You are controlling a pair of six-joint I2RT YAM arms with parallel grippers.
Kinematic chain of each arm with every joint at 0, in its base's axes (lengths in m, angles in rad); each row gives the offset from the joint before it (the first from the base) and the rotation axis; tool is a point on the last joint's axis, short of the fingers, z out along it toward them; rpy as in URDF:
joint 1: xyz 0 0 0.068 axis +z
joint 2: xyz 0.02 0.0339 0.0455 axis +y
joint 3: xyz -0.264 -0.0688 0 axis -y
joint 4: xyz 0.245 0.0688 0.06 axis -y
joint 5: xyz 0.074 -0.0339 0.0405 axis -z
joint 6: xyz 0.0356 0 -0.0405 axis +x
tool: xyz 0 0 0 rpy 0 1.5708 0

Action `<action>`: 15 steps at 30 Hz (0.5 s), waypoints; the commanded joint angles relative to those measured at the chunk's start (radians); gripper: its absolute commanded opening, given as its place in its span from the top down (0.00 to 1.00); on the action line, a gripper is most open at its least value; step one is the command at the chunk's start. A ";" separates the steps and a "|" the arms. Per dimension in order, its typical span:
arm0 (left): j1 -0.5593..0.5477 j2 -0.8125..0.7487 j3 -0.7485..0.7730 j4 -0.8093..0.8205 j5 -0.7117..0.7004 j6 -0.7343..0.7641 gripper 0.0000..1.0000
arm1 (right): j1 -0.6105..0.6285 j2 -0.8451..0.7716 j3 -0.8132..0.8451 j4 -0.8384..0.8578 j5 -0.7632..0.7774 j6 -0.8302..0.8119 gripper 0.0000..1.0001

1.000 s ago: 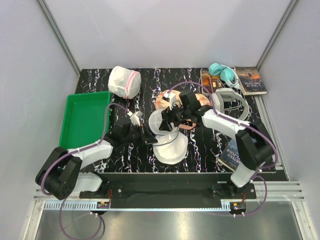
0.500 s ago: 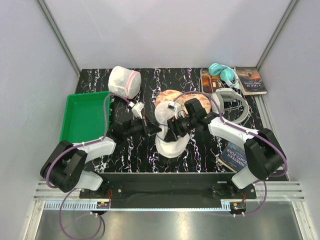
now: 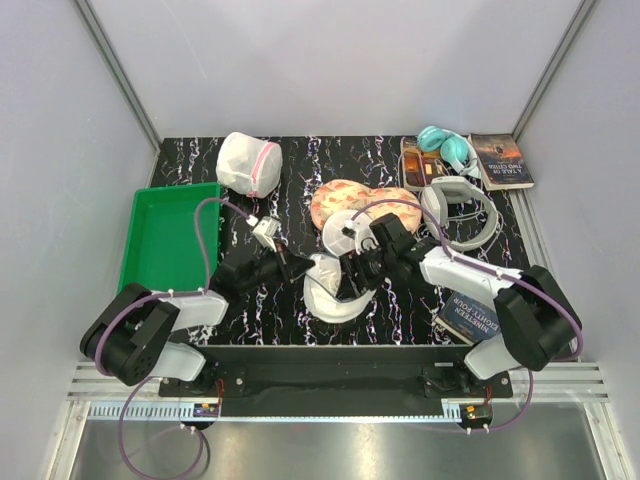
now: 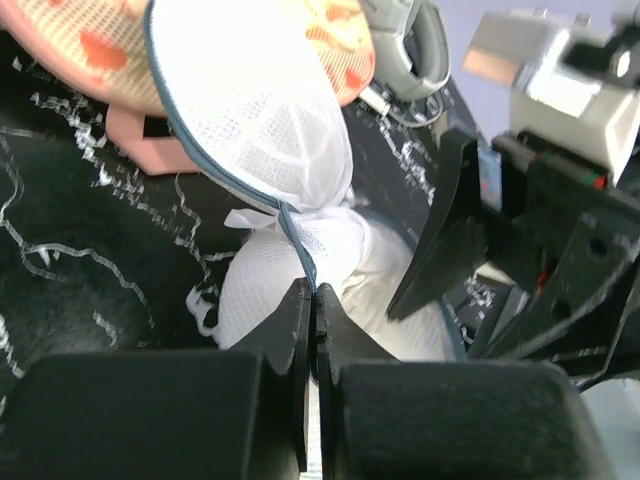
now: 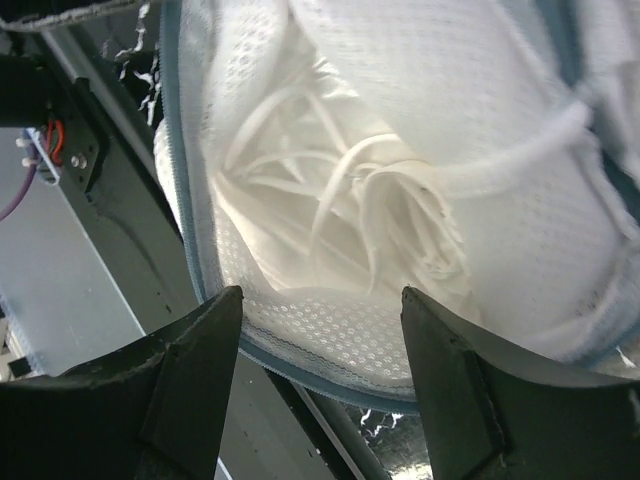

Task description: Unzip the laundry bag and remove the bra

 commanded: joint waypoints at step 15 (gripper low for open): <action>-0.016 -0.033 -0.063 0.166 0.054 0.103 1.00 | 0.032 0.051 0.123 -0.004 0.174 0.113 0.30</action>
